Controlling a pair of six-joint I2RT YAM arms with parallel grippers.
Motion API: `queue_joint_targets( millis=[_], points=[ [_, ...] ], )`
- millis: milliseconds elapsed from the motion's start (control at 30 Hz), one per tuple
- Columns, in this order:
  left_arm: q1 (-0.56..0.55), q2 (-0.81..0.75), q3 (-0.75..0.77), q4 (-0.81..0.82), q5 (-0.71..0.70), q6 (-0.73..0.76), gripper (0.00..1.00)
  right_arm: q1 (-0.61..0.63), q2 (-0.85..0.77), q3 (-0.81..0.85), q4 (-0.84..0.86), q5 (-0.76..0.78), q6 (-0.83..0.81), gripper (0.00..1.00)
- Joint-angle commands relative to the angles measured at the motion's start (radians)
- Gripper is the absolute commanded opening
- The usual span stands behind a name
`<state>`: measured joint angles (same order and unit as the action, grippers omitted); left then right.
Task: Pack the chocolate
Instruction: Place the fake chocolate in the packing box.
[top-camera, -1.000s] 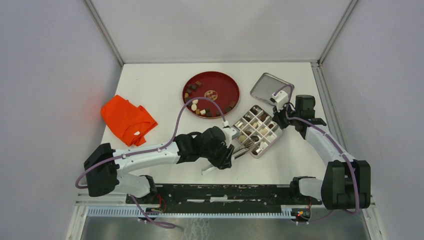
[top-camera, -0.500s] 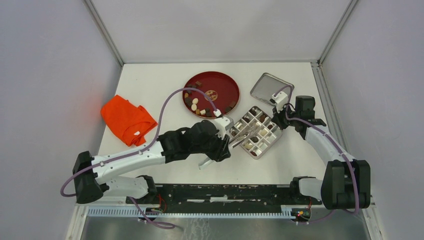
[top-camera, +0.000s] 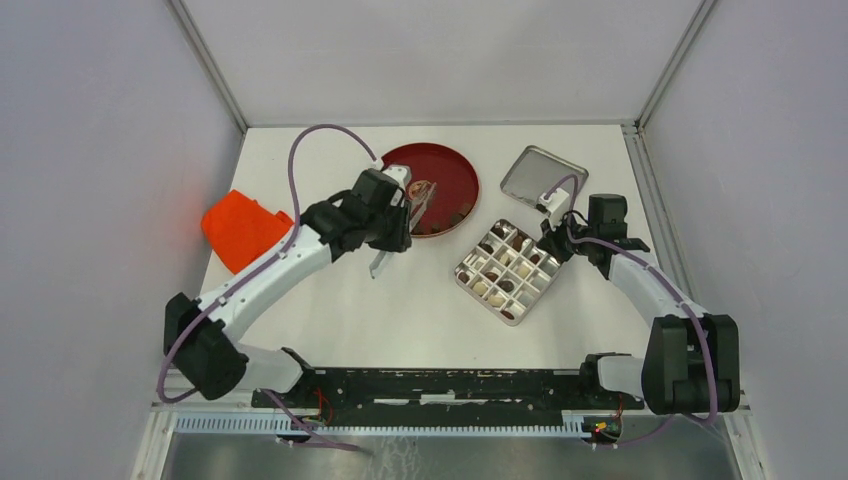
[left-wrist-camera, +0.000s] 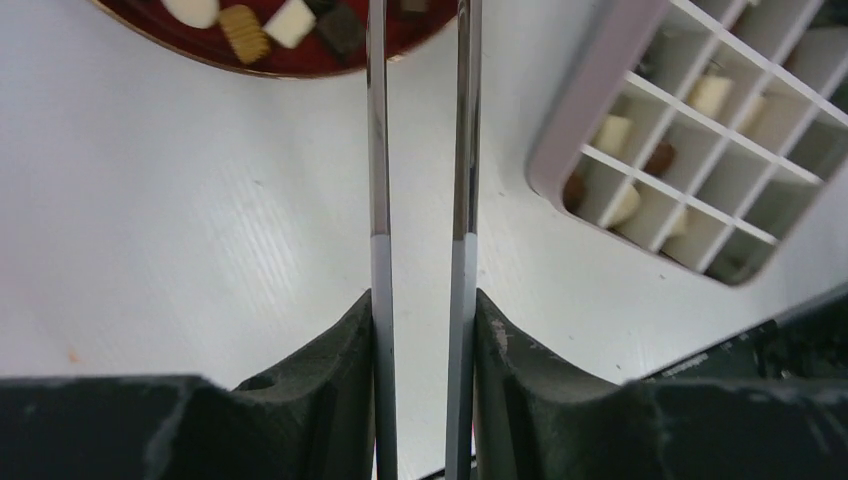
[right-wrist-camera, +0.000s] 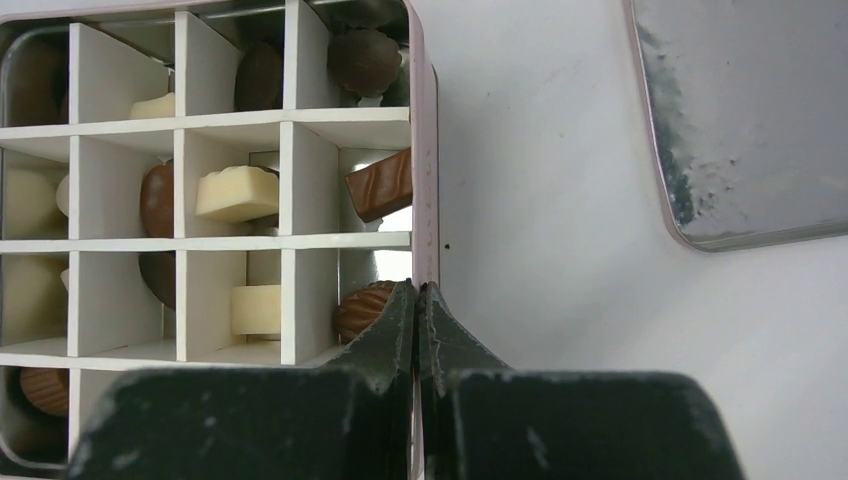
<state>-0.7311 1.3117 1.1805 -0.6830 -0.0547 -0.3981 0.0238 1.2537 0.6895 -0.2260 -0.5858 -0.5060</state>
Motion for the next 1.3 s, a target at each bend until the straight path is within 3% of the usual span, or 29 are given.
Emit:
queue_joint_targets(
  millis=[0,167,467,1267],
  points=[
    [0.118,0.097,0.125,-0.089,0.072,0.121,0.4,-0.003,0.01,0.022,0.034,-0.055,-0.014,0.0],
    [0.19,0.169,0.192,-0.197,0.063,0.198,0.4,-0.002,0.019,0.024,0.032,-0.057,-0.014,0.0],
    [0.204,0.245,0.249,-0.311,-0.007,0.345,0.4,-0.003,0.036,0.025,0.02,-0.071,-0.02,0.0],
    [0.17,0.361,0.347,-0.389,-0.064,0.379,0.41,-0.002,0.055,0.027,0.017,-0.059,-0.022,0.0]
  ],
)
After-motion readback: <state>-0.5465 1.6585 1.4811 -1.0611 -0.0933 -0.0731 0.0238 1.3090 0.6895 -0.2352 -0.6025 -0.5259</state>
